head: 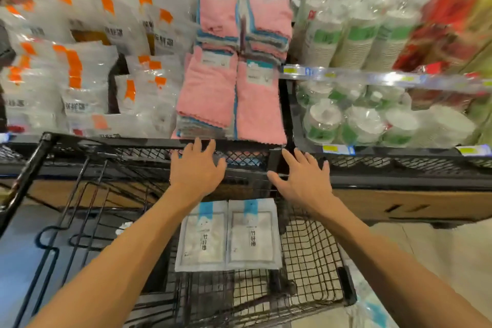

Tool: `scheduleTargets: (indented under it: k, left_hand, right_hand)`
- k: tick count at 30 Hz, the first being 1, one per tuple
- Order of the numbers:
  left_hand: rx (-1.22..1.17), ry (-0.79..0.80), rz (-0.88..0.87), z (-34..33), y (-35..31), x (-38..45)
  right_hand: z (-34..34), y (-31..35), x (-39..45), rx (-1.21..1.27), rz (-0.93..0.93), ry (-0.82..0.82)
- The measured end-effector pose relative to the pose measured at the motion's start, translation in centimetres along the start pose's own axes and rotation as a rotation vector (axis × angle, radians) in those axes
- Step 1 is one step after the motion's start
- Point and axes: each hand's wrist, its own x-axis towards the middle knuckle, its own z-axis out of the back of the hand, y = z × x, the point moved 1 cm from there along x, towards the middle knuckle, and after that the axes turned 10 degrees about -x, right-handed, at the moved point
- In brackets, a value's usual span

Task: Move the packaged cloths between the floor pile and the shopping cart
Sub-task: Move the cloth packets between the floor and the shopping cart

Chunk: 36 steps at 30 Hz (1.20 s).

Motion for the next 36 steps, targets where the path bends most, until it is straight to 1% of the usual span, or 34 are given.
scheduleTargets:
  k: [3,6,9,12,15,18,23,28,32,36]
  left_hand:
    - [-0.001,-0.053,-0.066,3.8,-3.1,-0.9]
    - [-0.030,-0.093,-0.150,6.4,-5.8,-1.4]
    - [-0.020,-0.107,-0.267,7.7,-8.3,-2.4]
    - [-0.023,-0.080,-0.362,8.2,-10.7,-3.2]
    - [-0.030,-0.110,-0.477,10.0,-14.0,-3.3]
    - [-0.048,-0.131,-0.604,11.9,-17.6,-3.8]
    - [-0.066,-0.133,-0.800,12.9,-22.9,-6.3]
    - [-0.104,-0.070,-0.980,12.1,-27.7,-10.5]
    - [-0.120,-0.028,-1.095,10.9,-31.1,-14.4]
    - [-0.103,-0.003,-1.152,9.8,-34.1,-18.1]
  right_hand:
    - [4.6,-1.4,-1.4,-0.014,0.012,-0.060]
    - [8.6,-3.0,-3.4,-0.021,-0.036,-0.121]
    - [11.1,-4.5,-6.4,0.000,-0.115,-0.148]
    - [12.5,-5.8,-9.2,0.029,-0.203,-0.131]
    - [14.2,-7.6,-11.8,0.046,-0.309,-0.145]
    - [15.9,-9.2,-14.9,0.049,-0.421,-0.191]
    - [17.3,-12.1,-20.7,0.057,-0.632,-0.292]
    - [17.3,-14.3,-28.2,0.064,-0.837,-0.338]
    - [16.4,-16.6,-33.8,0.056,-0.959,-0.362]
    - [15.5,-18.3,-39.2,0.053,-1.057,-0.408]
